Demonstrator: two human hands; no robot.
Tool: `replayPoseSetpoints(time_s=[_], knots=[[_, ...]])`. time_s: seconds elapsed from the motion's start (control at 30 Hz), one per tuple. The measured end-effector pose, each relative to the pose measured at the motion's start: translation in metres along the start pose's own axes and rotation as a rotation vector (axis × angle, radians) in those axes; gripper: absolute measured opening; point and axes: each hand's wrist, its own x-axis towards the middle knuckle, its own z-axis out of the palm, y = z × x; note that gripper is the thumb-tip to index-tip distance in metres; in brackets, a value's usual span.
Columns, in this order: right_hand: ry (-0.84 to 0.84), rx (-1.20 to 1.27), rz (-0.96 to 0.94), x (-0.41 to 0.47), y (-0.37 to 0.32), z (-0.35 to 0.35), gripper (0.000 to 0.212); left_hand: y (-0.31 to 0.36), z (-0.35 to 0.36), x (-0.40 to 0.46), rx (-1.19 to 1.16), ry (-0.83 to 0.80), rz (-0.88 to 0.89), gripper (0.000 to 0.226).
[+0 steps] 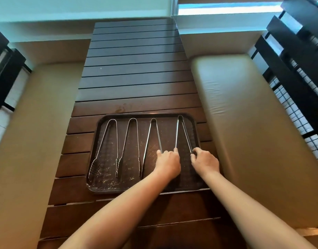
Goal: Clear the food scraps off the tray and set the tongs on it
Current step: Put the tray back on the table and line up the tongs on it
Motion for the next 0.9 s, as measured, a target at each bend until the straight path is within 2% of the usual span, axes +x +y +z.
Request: replayPoseSetpoints(time_s=[0.47,0.9], knots=[[0.017,0.068,-0.004,0.004,0.008,0.0,0.032,0.005,0.001,0.007,-0.107,0.001,-0.02,0.062],[0.009,0.062,0.008,0.005,0.015,-0.003,0.032,0.003,-0.002,0.006,-0.185,-0.082,-0.03,0.062]])
